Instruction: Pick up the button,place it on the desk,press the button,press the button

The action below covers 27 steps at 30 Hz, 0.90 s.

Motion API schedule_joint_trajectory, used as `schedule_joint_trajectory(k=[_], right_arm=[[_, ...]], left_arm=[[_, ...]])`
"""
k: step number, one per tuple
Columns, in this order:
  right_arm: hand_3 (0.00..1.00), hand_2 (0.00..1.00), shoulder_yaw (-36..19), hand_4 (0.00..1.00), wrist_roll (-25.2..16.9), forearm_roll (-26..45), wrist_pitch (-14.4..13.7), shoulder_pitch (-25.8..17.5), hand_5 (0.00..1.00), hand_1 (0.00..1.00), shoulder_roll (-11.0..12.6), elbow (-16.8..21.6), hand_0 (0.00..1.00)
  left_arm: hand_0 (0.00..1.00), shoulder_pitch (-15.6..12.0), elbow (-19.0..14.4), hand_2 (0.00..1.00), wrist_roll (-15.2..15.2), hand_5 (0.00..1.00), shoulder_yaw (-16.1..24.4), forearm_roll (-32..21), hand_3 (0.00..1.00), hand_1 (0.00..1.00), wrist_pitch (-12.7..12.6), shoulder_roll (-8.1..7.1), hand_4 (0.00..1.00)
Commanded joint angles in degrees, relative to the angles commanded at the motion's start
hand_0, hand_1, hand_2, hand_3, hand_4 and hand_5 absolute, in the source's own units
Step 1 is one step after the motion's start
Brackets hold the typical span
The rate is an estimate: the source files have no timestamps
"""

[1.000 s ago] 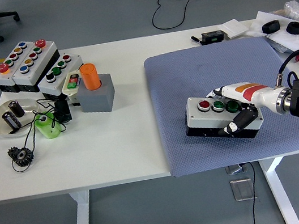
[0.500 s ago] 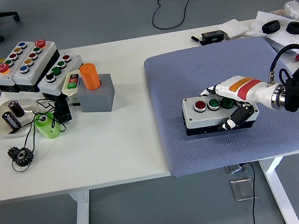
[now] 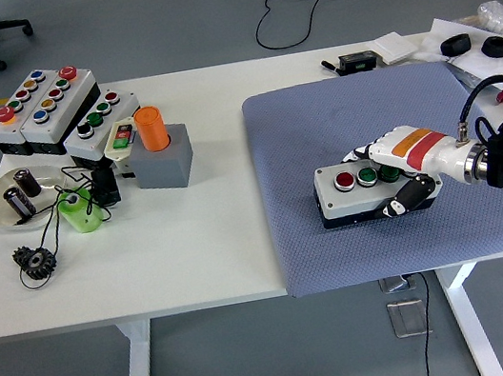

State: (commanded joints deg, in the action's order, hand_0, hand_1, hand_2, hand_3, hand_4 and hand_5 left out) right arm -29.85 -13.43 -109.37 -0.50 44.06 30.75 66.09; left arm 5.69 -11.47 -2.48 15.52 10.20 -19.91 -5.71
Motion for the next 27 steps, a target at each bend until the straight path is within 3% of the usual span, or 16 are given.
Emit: schedule_joint_trajectory(k=[4, 5, 10, 11, 16, 17, 22, 23, 27], right_arm=[[0.569, 0.529, 0.2, 0.551, 1.0, -1.5, 1.7, 0.2, 0.002, 0.496, 0.0, -0.2, 0.549], [0.695, 0.6, 0.1, 0.599, 1.1, -1.9, 2.1, 0.1, 0.002, 0.58, -0.1, -0.3, 0.617], [0.695, 0.6, -0.3, 0.599, 1.8, -1.8, 2.2, -0.2, 0.002, 0.58, 0.2, -0.2, 0.617], [0.876, 0.716, -0.7, 0.67, 1.9, -0.8, 1.9, -0.5, 0.023, 0.657, 0.3, 0.0, 0.687], [0.876, 0.716, -1.3, 0.67, 1.8, 0.1, 1.0, -1.0, 0.023, 0.657, 0.8, 0.4, 0.687], [0.98, 0.871, -1.3, 0.797, 1.7, 0.2, 0.9, -1.1, 0.12, 0.759, 0.9, 0.5, 0.778], [0.98, 0.871, -1.0, 0.797, 1.0, 1.0, 0.5, -1.4, 0.12, 0.759, 1.3, 0.9, 0.778], [0.998, 0.957, -1.0, 0.861, 1.0, 1.2, 0.5, -1.5, 0.146, 0.877, 1.5, 1.1, 0.9], [0.998, 0.957, -1.2, 0.861, 2.1, 1.9, 1.4, -1.8, 0.146, 0.877, 1.8, 1.5, 0.9]], left_arm=[[0.611, 0.0, -0.1, 0.504, 0.0, 0.994, 0.0, 0.1, 0.472, 0.524, -0.1, -0.03, 0.285], [0.611, 0.0, -0.1, 0.504, 0.0, 0.998, 0.0, 0.1, 0.472, 0.524, -0.2, -0.04, 0.288], [0.611, 0.1, -0.2, 0.504, -0.1, 0.998, 0.1, 0.5, 0.472, 0.524, -0.1, -0.13, 0.288], [0.612, 0.1, -0.2, 0.505, -0.2, 0.998, 0.1, 0.7, 0.473, 0.524, -0.1, -0.18, 0.287], [0.612, 0.0, -0.2, 0.505, -0.2, 0.998, 0.2, 0.7, 0.473, 0.524, 0.0, -0.17, 0.287], [0.61, 0.0, -0.2, 0.505, -0.2, 0.998, 0.1, 0.7, 0.473, 0.524, -0.1, -0.16, 0.285], [0.61, 0.0, -0.1, 0.505, -0.2, 0.998, -0.1, 0.6, 0.473, 0.524, -0.1, -0.08, 0.285], [0.611, 0.0, -0.1, 0.505, -0.2, 0.998, -0.1, 0.5, 0.473, 0.524, -0.1, -0.07, 0.283], [0.611, 0.0, -0.1, 0.505, -0.2, 0.998, -0.1, 0.4, 0.473, 0.524, -0.1, -0.03, 0.283]])
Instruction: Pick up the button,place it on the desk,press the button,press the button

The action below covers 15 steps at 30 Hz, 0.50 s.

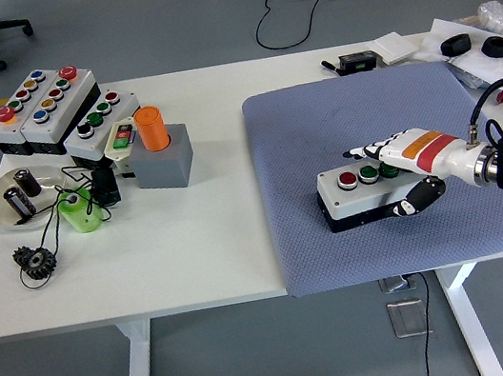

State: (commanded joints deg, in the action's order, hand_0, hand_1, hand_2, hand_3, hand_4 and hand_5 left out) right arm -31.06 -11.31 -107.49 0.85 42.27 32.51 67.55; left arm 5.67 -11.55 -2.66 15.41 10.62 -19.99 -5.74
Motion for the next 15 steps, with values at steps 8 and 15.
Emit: schedule_joint_trajectory(k=[8, 15], right_arm=[[0.998, 0.975, -3.0, 0.882, 0.7, 1.0, -0.7, -1.3, 0.158, 0.896, 1.6, 3.4, 0.934], [0.998, 0.971, -7.0, 0.881, 1.7, 2.7, 0.7, -2.7, 0.151, 0.897, 4.2, 10.5, 0.936]], left_arm=[[0.612, 0.1, 0.0, 0.507, 0.0, 0.998, 0.1, 0.0, 0.475, 0.524, 0.0, -0.06, 0.281], [0.612, 0.1, 0.0, 0.506, 0.0, 0.998, 0.0, 0.1, 0.475, 0.524, 0.0, -0.14, 0.279]])
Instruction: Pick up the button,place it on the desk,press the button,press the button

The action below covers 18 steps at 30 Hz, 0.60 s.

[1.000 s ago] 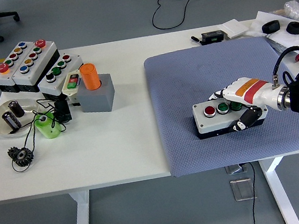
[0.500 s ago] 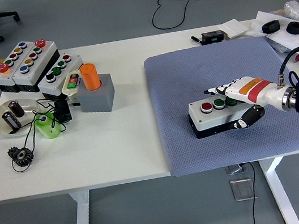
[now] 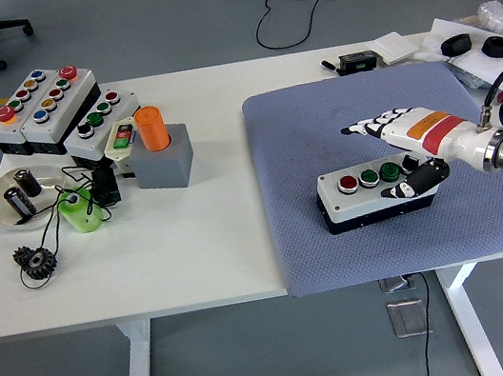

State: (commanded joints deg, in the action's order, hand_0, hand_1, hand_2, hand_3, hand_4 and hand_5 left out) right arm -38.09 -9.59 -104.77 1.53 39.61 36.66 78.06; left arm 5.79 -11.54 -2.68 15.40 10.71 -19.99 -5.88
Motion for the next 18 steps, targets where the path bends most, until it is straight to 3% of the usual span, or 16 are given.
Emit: schedule_joint_trajectory(k=[4, 5, 8, 10, 11, 16, 17, 18], right_arm=[[0.998, 0.971, -2.0, 0.881, 1.6, 4.4, 0.3, -1.4, 0.151, 0.897, 2.9, 7.7, 0.936], [0.998, 0.703, -2.3, 0.825, 2.2, 4.9, -0.5, -1.6, 0.132, 0.685, 3.3, 9.2, 0.802], [0.998, 0.703, -3.3, 0.825, 5.7, 7.0, -6.1, -2.4, 0.132, 0.685, 4.2, 13.6, 0.802], [0.998, 0.703, -3.4, 0.825, 8.4, 9.6, -8.4, -2.6, 0.132, 0.685, 4.6, 15.2, 0.802], [0.806, 0.202, -3.3, 0.484, 8.9, 10.5, -8.8, -2.7, 0.002, 0.033, 4.6, 15.4, 0.327], [0.806, 0.202, -1.3, 0.484, 12.4, 11.7, -9.6, -3.0, 0.002, 0.033, 5.0, 15.5, 0.327], [0.766, 0.127, -1.0, 0.564, 12.8, 11.5, -9.6, -3.0, 0.002, 0.002, 4.9, 15.2, 0.238], [0.766, 0.127, -0.8, 0.564, 13.4, 11.1, -9.1, -3.0, 0.002, 0.002, 4.8, 15.1, 0.238]], left_arm=[[0.612, 0.0, 0.1, 0.506, 0.1, 0.998, 0.3, -0.1, 0.475, 0.524, -0.1, 0.03, 0.279], [0.611, -0.1, 0.1, 0.507, 0.1, 0.998, 0.3, -0.1, 0.475, 0.524, -0.2, 0.06, 0.276], [0.611, -0.1, 0.1, 0.507, 0.1, 0.998, 0.4, 0.0, 0.475, 0.524, -0.2, 0.07, 0.276], [0.611, -0.2, 0.1, 0.507, 0.1, 0.998, 0.4, -0.1, 0.475, 0.524, -0.2, 0.05, 0.276], [0.611, -0.2, 0.1, 0.507, 0.1, 0.998, 0.4, -0.1, 0.474, 0.524, -0.2, 0.05, 0.274], [0.611, -0.3, 0.1, 0.507, 0.1, 0.998, 0.2, -0.3, 0.474, 0.524, -0.2, 0.06, 0.274], [0.611, -0.3, 0.1, 0.507, 0.1, 0.998, 0.1, -0.4, 0.474, 0.524, -0.1, 0.07, 0.275], [0.611, -0.3, 0.1, 0.507, 0.1, 0.998, 0.0, -0.4, 0.474, 0.524, -0.1, 0.07, 0.275]])
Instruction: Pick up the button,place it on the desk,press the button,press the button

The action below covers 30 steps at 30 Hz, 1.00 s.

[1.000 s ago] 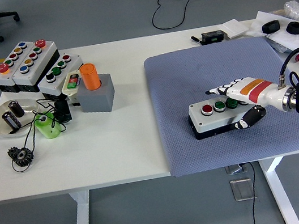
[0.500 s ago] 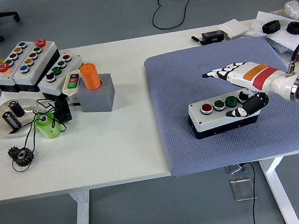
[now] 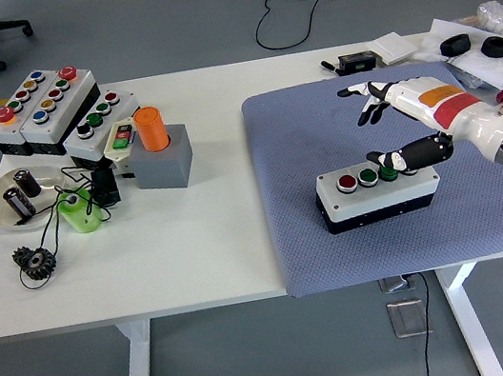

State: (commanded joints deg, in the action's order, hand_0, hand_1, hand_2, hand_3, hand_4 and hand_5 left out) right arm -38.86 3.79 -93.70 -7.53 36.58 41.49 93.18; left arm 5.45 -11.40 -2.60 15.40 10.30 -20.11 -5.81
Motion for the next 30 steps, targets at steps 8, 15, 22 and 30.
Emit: schedule_joint_trajectory(k=[8, 15, 22, 30], right_arm=[[0.773, 0.081, 3.6, 0.473, 5.9, -1.7, 6.1, 0.9, 0.002, 0.002, -1.1, -1.3, 0.159], [0.753, 0.077, 5.4, 0.469, 9.2, -0.6, 9.5, 1.8, 0.002, 0.002, -2.1, -2.2, 0.154], [0.756, 0.08, 5.5, 0.484, 9.8, -1.2, 10.0, 1.7, 0.002, 0.002, -3.2, -1.8, 0.16], [0.753, 0.083, 6.4, 0.488, 10.5, -1.9, 10.6, 1.8, 0.002, 0.002, -4.1, -1.5, 0.164]], left_arm=[[0.611, -0.2, 0.0, 0.506, 0.0, 0.998, -0.4, -0.2, 0.473, 0.524, 0.0, 0.03, 0.273], [0.61, -0.2, -0.1, 0.505, 0.0, 0.998, -0.4, -0.1, 0.473, 0.524, 0.1, -0.12, 0.273], [0.61, -0.1, -0.1, 0.504, -0.1, 0.998, -0.2, 0.0, 0.472, 0.523, 0.1, -0.17, 0.273], [0.609, 0.0, -0.1, 0.503, 0.0, 0.998, 0.0, 0.1, 0.47, 0.523, 0.2, -0.24, 0.274]])
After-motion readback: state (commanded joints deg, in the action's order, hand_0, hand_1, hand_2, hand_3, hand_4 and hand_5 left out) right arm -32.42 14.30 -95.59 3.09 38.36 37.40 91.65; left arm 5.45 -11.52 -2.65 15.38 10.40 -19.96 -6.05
